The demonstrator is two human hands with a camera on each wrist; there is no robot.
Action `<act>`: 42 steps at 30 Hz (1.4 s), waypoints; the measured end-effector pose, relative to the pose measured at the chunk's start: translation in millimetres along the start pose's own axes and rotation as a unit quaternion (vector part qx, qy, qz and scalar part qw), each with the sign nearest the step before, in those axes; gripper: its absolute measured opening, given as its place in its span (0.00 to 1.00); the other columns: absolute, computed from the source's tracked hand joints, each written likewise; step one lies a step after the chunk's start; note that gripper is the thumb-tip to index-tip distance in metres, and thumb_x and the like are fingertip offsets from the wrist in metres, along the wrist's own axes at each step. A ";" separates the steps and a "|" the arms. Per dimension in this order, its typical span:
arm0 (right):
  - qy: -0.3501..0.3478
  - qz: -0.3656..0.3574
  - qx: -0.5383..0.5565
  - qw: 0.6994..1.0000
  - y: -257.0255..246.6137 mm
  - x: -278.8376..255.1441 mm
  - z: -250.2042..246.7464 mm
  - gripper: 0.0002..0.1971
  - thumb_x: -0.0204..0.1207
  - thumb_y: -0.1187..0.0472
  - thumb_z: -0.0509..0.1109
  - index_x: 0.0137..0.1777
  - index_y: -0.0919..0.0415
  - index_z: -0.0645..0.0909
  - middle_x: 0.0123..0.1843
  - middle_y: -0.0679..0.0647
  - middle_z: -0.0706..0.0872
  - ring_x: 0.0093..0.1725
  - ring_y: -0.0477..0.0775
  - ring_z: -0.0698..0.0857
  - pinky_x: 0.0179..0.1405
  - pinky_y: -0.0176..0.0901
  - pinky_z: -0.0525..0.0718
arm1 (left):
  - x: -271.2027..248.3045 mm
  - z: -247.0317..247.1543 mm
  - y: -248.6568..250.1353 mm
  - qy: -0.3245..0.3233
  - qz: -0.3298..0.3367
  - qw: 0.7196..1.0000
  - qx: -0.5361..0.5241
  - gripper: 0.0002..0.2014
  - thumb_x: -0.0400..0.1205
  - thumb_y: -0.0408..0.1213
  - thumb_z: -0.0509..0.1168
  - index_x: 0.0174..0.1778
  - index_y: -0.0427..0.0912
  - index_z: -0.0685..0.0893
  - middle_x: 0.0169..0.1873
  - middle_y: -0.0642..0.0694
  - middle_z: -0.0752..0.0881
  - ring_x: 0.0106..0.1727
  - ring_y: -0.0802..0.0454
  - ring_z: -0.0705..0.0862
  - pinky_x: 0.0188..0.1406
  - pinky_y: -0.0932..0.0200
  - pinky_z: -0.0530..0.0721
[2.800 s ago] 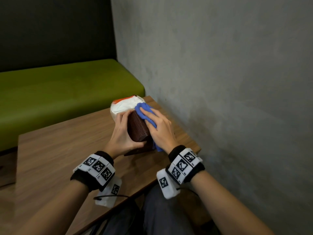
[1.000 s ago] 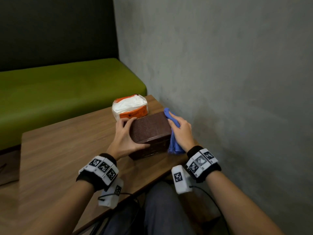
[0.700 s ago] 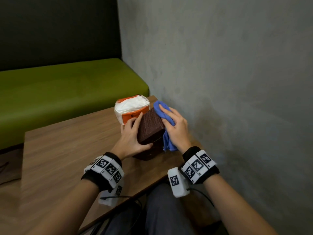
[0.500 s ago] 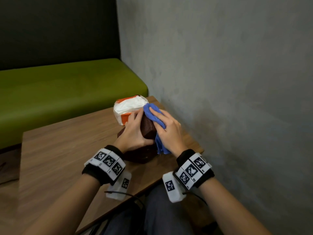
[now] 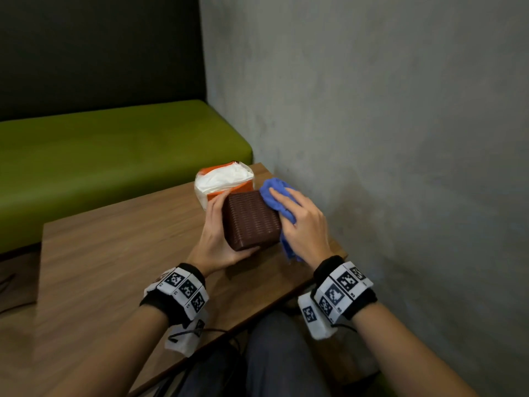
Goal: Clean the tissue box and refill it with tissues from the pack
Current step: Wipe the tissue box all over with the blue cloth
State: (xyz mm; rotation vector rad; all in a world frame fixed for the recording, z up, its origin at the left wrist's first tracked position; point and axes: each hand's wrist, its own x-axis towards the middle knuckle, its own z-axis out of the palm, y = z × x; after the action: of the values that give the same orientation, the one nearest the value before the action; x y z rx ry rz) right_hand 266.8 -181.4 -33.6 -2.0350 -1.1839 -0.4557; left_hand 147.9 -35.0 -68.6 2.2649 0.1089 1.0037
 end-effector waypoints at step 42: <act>-0.259 0.049 -0.075 0.962 12.5 -8.4 26.5 0.22 0.81 0.60 0.59 0.75 0.48 0.70 0.80 0.52 0.68 0.73 0.59 0.74 0.69 0.50 0.75 | -32.2 7.5 -13.8 -0.146 -0.071 0.985 0.056 0.17 0.72 0.55 0.62 0.39 0.45 0.85 0.43 0.52 0.87 0.63 0.59 0.73 0.59 0.64 0.74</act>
State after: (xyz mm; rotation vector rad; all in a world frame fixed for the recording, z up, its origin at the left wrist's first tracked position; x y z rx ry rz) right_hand 271.7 -170.8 -61.8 -2.4185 -1.3695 0.0512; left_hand 132.9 -38.4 -100.9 2.4409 0.2019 0.5965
